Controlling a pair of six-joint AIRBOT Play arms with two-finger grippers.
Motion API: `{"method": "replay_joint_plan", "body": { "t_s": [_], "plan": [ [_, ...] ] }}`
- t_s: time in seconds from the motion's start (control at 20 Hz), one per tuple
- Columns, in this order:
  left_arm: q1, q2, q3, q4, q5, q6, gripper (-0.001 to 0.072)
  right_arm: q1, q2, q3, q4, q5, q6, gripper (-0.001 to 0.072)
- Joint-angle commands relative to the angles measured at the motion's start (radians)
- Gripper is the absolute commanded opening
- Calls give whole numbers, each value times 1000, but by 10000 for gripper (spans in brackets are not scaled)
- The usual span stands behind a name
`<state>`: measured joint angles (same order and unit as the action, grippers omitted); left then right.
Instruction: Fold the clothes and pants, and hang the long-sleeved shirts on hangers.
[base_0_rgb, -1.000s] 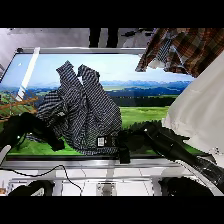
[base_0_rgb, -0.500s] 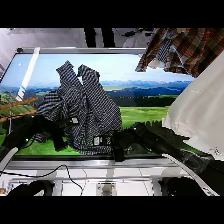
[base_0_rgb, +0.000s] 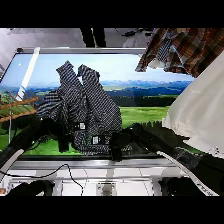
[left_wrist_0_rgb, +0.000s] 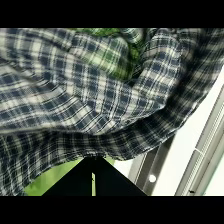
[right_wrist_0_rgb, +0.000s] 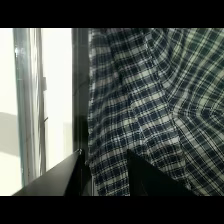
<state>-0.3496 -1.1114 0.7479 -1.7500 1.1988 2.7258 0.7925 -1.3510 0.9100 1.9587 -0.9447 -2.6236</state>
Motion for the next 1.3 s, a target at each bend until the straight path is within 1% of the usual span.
{"method": "replay_joint_plan", "body": {
  "t_s": [0.0,0.05,0.1,0.2,0.3,0.4,0.45,0.55,0.65,0.75,0.8,0.85,0.9,0.95,1.0,1.05,1.1,1.15,1.2,1.25],
  "plan": [
    [-10,13,1,37,-4,-19,52,-3,14,34,-59,-73,61,326],
    [-10,37,7,45,-3,-26,49,-3,30,48,-95,-99,66,326],
    [-10,62,14,53,-6,-25,49,-3,51,54,-124,-93,66,326],
    [-10,113,20,80,-19,-15,48,-10,73,53,-114,-77,65,325],
    [-10,153,20,90,-18,24,49,-30,70,43,-87,-104,64,325],
    [-11,175,20,89,-19,61,52,-66,70,10,-123,-114,52,324],
    [-11,180,20,89,-19,64,59,-93,70,-10,-135,-119,34,326],
    [-10,180,20,100,-23,65,138,-146,70,-36,-128,-124,15,327],
    [-10,181,20,187,-84,64,147,-183,72,-42,-119,-115,3,326],
    [-10,180,20,298,-193,65,153,-200,72,-42,-70,-93,3,324],
    [-10,177,20,310,-246,65,280,-200,72,-43,-51,-81,3,294],
    [-10,169,20,281,-271,65,555,-200,69,-43,-34,-80,1,206],
    [-10,155,19,214,-270,65,696,-200,68,-43,-27,-79,0,125],
    [-10,138,16,151,-253,65,695,-200,67,-43,-26,-79,1,90],
    [-13,122,12,136,-236,66,696,-200,67,-43,-26,-79,1,105],
    [-15,111,5,138,-222,66,696,-200,67,-43,-22,-77,3,105],
    [-15,103,-6,140,-210,66,696,-200,67,-43,-23,-75,3,128],
    [-15,101,-23,127,-201,66,696,-200,67,-43,-23,-66,3,187],
    [-15,102,-45,103,-186,66,695,-200,66,-43,-23,-66,3,225],
    [-16,102,-72,95,-176,66,696,-195,66,-43,-26,-83,-1,321]
  ]
}}
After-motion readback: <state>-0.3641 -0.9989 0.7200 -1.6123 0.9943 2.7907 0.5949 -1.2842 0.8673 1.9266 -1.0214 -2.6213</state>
